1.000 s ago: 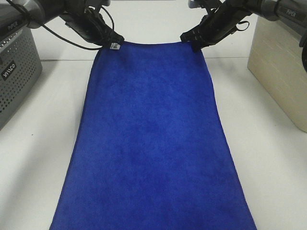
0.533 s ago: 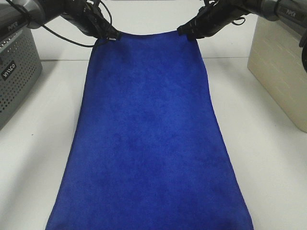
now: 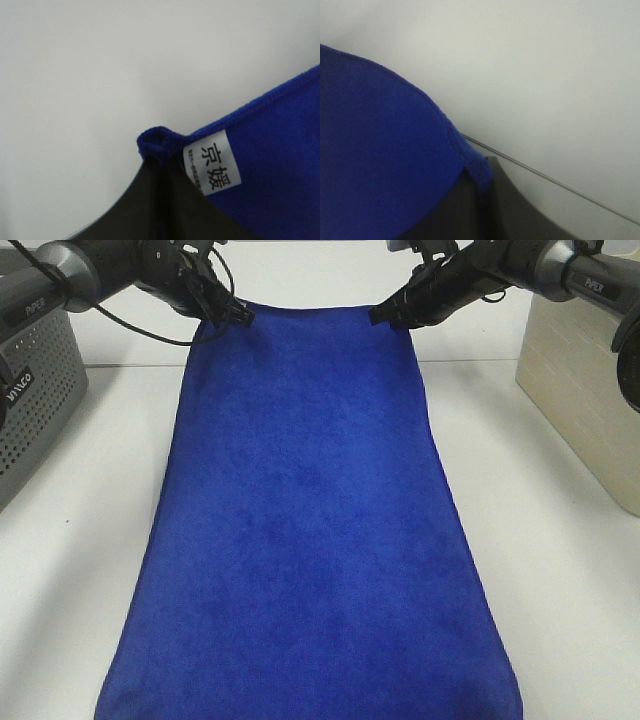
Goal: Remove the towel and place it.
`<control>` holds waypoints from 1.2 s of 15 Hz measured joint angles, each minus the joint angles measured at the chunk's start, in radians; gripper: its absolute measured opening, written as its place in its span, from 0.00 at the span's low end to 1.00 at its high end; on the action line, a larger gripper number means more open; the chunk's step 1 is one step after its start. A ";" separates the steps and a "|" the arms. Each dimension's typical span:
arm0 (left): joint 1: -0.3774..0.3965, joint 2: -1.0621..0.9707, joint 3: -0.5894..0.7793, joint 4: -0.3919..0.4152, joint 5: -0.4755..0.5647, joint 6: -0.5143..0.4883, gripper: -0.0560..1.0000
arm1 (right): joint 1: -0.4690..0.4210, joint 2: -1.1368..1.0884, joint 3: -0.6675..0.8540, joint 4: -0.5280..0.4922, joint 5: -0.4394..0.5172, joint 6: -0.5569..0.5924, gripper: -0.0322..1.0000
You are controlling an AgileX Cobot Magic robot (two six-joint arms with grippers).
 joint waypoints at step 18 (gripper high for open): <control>0.000 0.094 0.000 0.037 -0.097 0.000 0.07 | 0.000 0.070 -0.001 0.034 -0.047 -0.027 0.05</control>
